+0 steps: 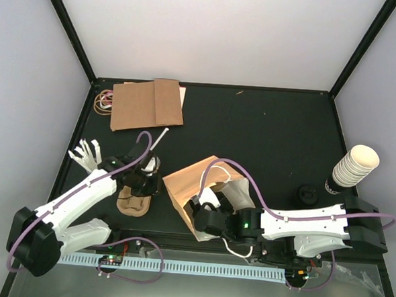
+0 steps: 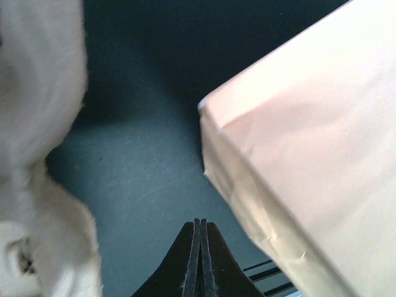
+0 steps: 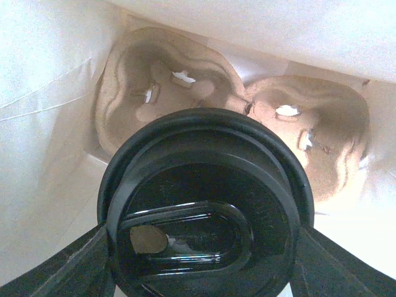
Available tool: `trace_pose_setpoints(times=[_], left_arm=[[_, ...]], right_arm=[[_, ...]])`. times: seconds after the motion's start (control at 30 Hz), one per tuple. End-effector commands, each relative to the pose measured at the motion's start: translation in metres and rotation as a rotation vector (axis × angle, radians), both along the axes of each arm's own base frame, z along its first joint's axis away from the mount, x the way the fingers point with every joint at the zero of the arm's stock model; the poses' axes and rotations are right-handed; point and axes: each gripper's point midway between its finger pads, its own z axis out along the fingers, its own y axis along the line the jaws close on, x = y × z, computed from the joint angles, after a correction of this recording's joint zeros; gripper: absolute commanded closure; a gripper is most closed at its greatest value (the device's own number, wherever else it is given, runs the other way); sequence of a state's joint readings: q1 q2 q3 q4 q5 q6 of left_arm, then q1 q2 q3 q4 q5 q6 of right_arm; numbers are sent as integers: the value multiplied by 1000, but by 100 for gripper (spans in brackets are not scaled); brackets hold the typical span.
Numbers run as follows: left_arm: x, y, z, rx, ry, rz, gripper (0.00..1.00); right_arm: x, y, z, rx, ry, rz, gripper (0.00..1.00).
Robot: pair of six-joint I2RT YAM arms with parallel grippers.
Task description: Pack the takeout coffee
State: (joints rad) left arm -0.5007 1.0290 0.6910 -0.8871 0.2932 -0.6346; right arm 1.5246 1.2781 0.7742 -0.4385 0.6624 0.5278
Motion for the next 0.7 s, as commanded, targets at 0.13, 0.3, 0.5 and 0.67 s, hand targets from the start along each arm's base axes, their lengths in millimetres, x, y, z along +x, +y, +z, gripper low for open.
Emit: trace_pose_setpoints(times=[0.13, 0.3, 0.5, 0.67], left_arm=[[25, -32, -13, -38, -31, -28, 98], [38, -41, -15, -37, -63, -30, 98], [49, -57, -7, -71, -108, -61, 98], [59, -70, 9, -114, -167, -81, 98]], right_arm=[[-7, 14, 23, 46, -17, 16, 46], [-18, 18, 23, 67, 1, 51, 46], [-25, 20, 12, 56, 26, 63, 46], [-31, 17, -11, 13, 51, 63, 46]])
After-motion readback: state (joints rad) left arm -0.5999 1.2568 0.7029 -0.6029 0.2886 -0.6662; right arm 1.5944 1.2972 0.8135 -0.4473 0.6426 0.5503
